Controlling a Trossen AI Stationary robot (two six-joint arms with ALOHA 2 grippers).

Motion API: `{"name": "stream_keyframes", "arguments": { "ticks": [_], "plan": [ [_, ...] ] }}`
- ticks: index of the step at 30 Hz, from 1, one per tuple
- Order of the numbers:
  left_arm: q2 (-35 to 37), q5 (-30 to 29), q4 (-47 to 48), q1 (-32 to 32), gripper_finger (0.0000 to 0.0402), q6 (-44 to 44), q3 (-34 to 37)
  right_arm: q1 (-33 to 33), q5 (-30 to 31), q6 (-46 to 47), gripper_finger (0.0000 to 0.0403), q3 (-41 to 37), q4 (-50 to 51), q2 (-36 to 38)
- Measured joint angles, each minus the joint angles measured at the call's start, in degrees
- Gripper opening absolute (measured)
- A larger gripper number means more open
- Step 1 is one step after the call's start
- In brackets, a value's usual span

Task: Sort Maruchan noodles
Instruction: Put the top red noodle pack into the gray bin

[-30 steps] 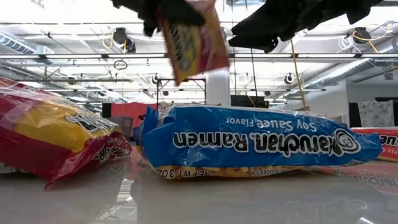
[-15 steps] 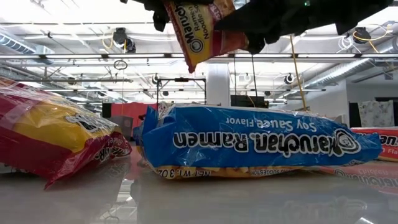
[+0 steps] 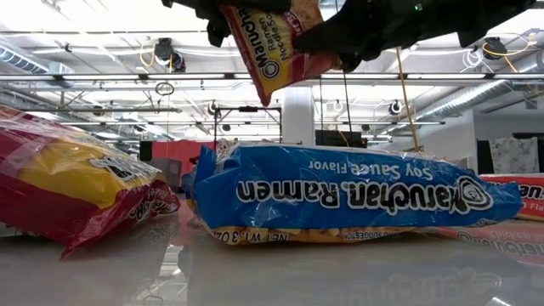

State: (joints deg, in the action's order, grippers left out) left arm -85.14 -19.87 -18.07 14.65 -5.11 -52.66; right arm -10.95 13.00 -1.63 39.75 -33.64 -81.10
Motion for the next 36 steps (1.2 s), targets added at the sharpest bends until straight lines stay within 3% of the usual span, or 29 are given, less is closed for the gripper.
{"name": "stream_keyframes", "arguments": {
  "ticks": [5,9,15,22,30,36],
  "plan": [
    [0.62,-2.31,3.39,1.0,0.0249,-0.39,0.0,0.41,0.57,0.9,0.0144,0.0,1.13,0.0],
    [4.4,-4.19,10.18,1.76,0.0286,-1.0,0.0,0.97,2.1,1.99,0.0132,0.0,4.47,0.44],
    [13.48,-5.84,24.13,2.17,0.0291,-3.92,-0.02,3.17,7.32,6.21,0.012,0.0,19.68,5.67],
    [19.14,-6.3,37.27,2.11,0.0291,-6.64,-0.01,8.39,9.9,7.45,0.0126,0.0,31.83,17.74],
    [19.08,-6.22,39.35,1.39,0.0291,-2.48,0.0,19.04,16.33,2.4,0.0124,0.0,36.48,32.56],
    [19.08,-6.26,38.41,-0.68,0.0291,-1.18,0.0,29.16,21.89,5.44,0.0125,0.02,38.3,38.28]
  ]
}}
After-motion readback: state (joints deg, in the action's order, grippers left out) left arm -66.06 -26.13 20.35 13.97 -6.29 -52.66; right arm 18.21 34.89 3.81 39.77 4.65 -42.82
